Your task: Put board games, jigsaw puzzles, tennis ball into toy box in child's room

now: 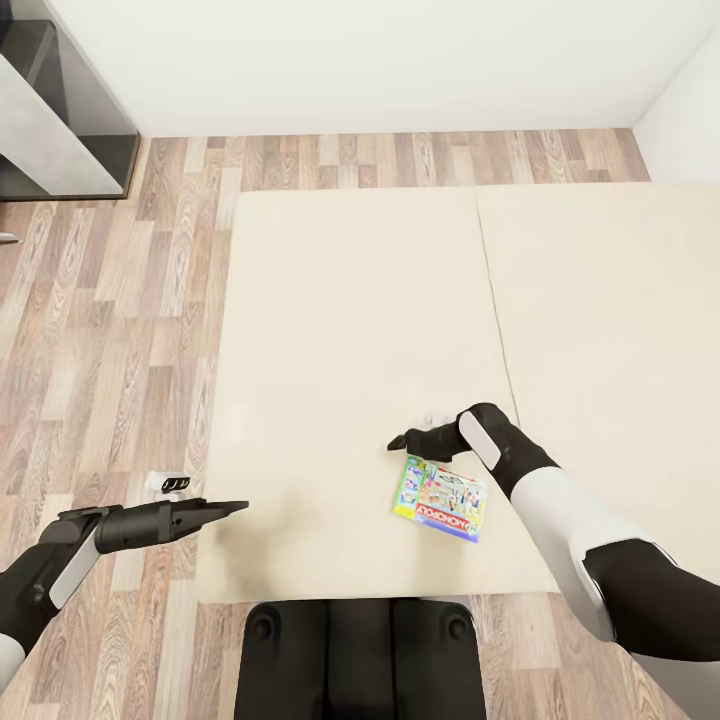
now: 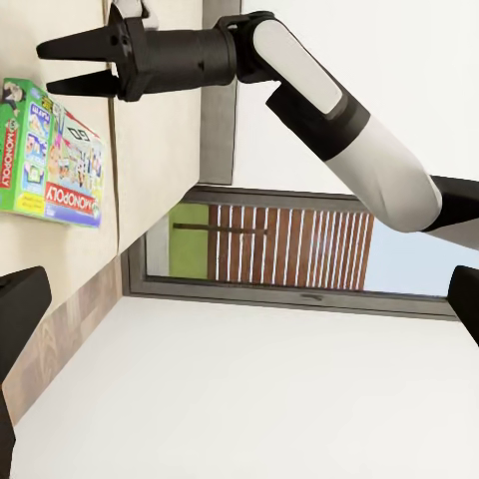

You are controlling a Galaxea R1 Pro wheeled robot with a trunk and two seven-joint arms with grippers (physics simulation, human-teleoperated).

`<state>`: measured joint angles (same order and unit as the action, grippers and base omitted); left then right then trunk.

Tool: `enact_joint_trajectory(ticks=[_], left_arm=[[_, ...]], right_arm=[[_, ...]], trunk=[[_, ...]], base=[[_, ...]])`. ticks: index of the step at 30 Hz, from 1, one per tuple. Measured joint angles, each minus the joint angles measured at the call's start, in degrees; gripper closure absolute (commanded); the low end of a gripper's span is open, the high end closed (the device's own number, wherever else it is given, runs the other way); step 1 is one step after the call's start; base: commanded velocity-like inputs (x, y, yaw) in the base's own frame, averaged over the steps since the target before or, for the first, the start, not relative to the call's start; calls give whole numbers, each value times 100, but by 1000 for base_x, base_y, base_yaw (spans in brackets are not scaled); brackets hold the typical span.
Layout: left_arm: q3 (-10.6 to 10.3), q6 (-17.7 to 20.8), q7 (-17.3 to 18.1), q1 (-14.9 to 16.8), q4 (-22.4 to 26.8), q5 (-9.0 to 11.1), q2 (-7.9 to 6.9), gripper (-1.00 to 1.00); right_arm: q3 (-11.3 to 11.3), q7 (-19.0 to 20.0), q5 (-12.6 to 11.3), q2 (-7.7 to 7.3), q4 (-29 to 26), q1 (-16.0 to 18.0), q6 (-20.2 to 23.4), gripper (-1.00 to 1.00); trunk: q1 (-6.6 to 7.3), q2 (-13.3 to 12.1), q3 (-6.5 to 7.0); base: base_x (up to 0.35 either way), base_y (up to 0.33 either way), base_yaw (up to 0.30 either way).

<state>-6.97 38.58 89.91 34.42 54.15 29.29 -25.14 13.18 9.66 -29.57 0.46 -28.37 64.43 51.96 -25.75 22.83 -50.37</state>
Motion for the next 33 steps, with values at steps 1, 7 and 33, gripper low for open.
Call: enact_joint_trajectory(ticks=[1,7,33], left_arm=[[0,0,0,0,0,0,0,-100],[1,1,0,0,0,0,0,-100],[22,-3,0,0,-6,0,-29,-100]], right_arm=[[0,0,-6,0,0,-1,4,-100],[1,0,-20,32,0,-2,13,-100],[-11,66,1,71,-1900,-4,669,-100]], trunk=[[0,0,0],[0,0,0],[0,0,0]], base=[[0,0,0],[0,0,0],[0,0,0]])
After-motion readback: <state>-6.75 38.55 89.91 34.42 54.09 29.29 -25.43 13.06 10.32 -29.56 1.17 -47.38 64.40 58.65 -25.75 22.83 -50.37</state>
